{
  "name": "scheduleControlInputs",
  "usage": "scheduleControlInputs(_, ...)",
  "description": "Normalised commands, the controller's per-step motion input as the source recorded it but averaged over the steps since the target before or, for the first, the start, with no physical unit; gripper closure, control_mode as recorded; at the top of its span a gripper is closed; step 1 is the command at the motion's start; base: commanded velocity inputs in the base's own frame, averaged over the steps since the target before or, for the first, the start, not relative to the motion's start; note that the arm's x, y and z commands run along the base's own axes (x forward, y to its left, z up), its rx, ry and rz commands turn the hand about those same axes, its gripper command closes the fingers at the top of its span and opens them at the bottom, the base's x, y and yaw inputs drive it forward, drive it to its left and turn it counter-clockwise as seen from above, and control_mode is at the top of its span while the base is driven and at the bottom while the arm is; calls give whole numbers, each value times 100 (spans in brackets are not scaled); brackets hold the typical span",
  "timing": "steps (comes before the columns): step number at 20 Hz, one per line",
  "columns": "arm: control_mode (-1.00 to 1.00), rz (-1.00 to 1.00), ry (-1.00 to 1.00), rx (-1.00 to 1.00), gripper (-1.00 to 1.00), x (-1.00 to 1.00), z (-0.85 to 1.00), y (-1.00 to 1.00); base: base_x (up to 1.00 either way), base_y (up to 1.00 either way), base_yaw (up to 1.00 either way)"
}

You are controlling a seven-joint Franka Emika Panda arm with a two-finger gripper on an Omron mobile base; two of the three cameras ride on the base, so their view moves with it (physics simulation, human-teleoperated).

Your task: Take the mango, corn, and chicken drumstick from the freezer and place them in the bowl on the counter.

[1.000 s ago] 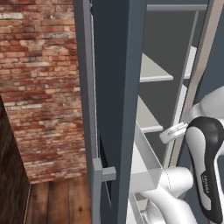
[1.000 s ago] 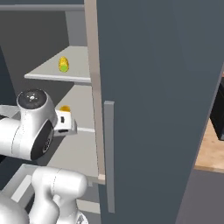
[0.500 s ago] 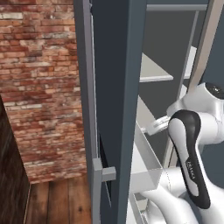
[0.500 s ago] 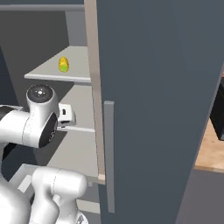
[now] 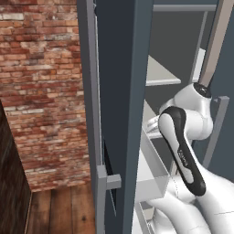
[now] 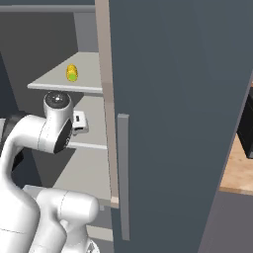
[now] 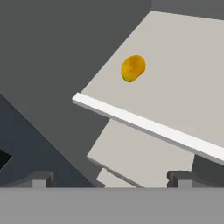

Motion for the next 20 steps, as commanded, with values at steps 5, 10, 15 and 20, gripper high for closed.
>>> scheduleControlInputs(5,-100,13,-5,0,-100,41,-44,2,0,0,0)
scheduleControlInputs(10,-100,16,-9,3,-100,41,-32,0,0,0,0)
scheduleControlInputs(15,-100,18,-13,5,-100,37,-8,1,0,0,0)
scheduleControlInputs(20,-100,11,-4,0,-100,25,-4,27,0,0,0)
